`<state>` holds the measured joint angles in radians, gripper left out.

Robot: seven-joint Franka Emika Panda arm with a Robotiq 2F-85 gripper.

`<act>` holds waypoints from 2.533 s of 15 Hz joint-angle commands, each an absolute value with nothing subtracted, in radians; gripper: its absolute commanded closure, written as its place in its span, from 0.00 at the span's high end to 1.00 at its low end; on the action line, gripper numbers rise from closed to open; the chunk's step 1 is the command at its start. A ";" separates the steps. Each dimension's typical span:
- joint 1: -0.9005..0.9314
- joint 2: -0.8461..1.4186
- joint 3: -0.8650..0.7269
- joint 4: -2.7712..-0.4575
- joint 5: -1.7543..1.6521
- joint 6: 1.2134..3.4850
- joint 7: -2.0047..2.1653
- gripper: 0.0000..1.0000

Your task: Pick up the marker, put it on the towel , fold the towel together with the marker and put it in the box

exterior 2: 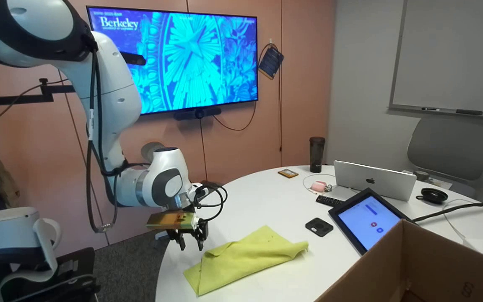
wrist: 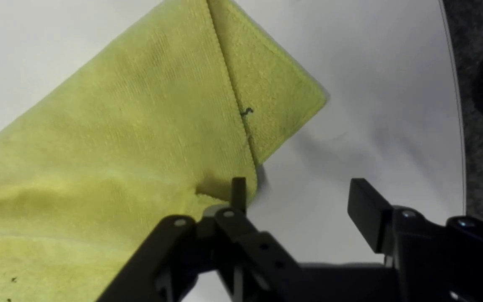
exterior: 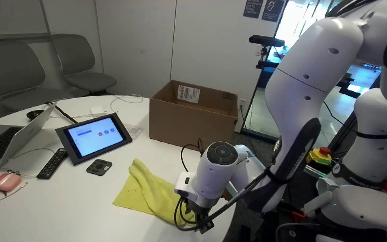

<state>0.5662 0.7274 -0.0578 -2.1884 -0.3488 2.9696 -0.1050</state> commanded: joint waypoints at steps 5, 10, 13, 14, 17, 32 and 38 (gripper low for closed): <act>0.323 0.721 0.105 -2.216 -0.508 2.875 -0.465 1.00; 0.316 0.742 0.080 -2.198 -0.660 2.823 -0.581 1.00; 0.326 0.761 0.052 -2.189 -0.752 2.849 -0.548 1.00; 0.319 0.768 0.051 -2.186 -0.774 2.858 -0.537 1.00; 0.309 0.800 0.033 -2.171 -0.823 2.897 -0.487 1.00; 0.402 0.894 -0.112 -2.126 -0.811 3.066 -0.320 0.42; 0.378 0.851 -0.104 -2.161 -0.796 3.037 -0.308 0.08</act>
